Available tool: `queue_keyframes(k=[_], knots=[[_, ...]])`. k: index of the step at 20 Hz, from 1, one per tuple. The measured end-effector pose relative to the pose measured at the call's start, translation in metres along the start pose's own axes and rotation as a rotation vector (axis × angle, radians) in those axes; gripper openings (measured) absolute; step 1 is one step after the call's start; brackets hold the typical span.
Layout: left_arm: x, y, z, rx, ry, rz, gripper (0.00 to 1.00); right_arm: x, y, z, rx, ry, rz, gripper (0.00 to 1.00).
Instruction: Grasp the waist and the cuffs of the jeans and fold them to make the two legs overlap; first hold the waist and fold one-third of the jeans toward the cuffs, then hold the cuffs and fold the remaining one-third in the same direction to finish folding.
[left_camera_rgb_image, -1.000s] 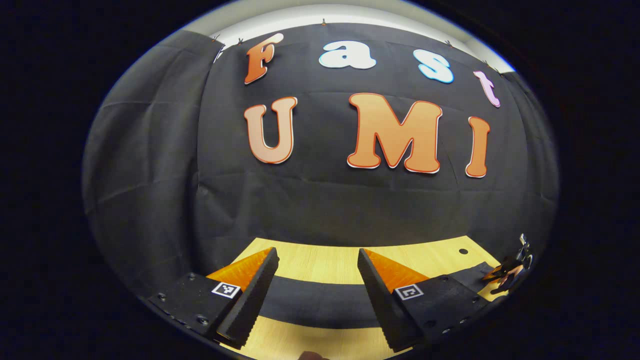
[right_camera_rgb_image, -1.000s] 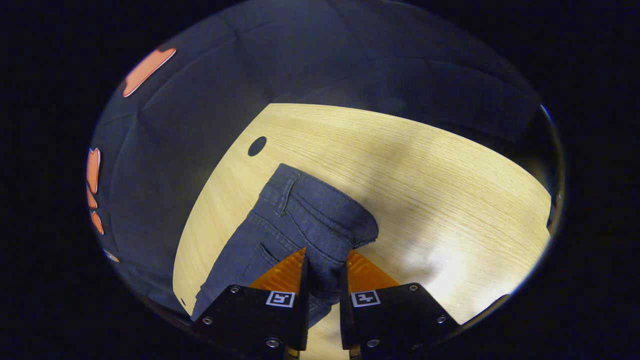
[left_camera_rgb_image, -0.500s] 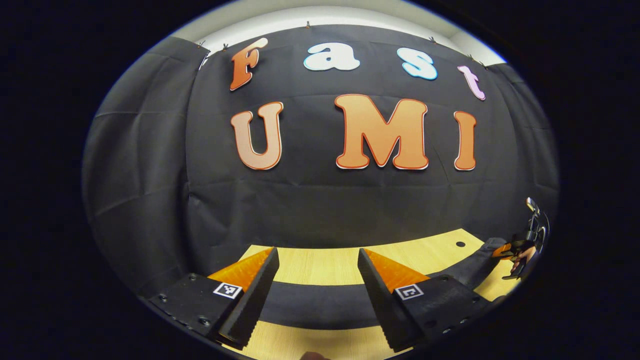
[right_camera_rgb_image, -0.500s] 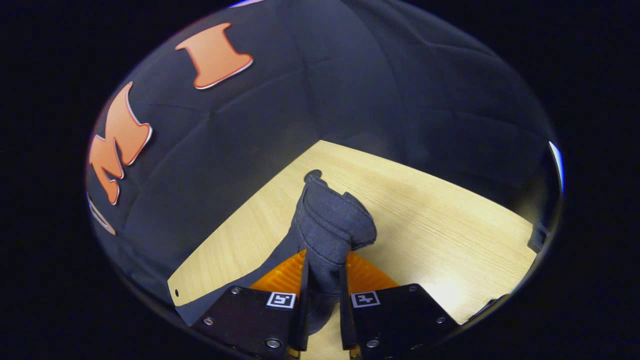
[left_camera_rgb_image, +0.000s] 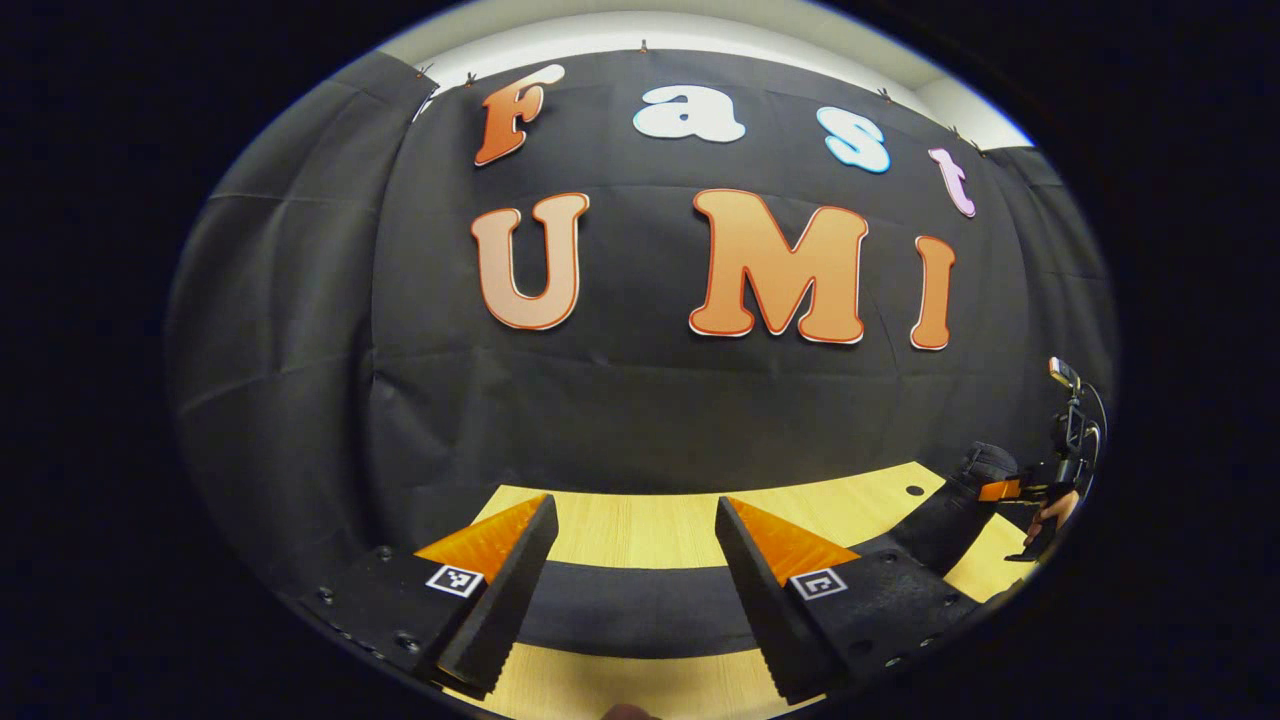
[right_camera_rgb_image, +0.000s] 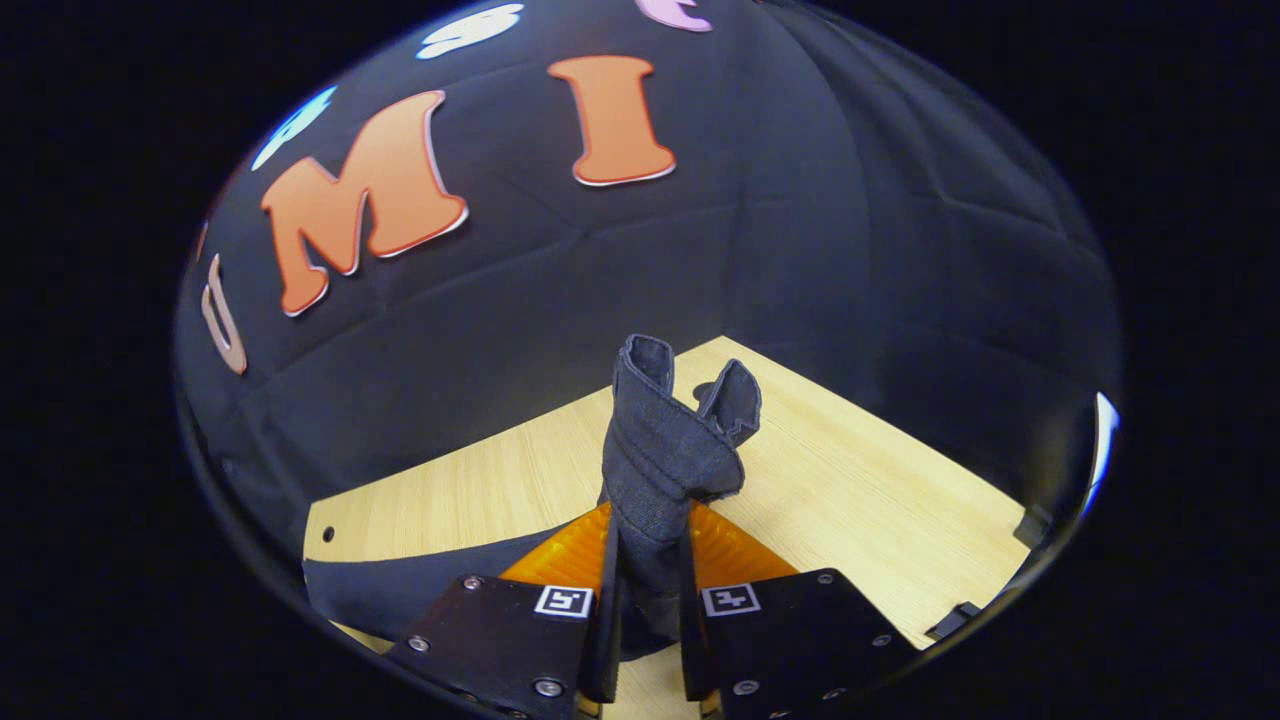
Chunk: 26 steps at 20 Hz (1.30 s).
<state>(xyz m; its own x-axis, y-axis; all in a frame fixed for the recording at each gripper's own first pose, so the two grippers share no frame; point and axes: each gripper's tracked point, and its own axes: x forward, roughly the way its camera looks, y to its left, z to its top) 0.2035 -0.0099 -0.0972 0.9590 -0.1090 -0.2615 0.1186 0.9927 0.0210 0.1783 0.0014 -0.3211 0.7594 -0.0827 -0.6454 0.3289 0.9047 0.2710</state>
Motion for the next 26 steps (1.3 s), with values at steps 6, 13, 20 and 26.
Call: queue_keyframes(k=[6, 13, 20, 26], knots=[[0.002, 0.038, -0.010, -0.019, 0.023, 0.019, 0.96, -0.015, 0.049, -0.003, -0.149, -0.031, 0.014, 0.25], [0.005, 0.077, -0.028, -0.078, 0.066, 0.074, 0.96, -0.017, 0.121, -0.039, -0.402, -0.013, 0.106, 0.21], [0.005, 0.115, -0.042, -0.091, 0.101, 0.135, 0.96, -0.001, 0.177, -0.112, -0.695, 0.056, 0.159, 0.26], [0.011, 0.138, -0.082, -0.121, 0.236, 0.152, 0.96, 0.004, 0.203, -0.202, -0.778, 0.280, 0.297, 0.33]])
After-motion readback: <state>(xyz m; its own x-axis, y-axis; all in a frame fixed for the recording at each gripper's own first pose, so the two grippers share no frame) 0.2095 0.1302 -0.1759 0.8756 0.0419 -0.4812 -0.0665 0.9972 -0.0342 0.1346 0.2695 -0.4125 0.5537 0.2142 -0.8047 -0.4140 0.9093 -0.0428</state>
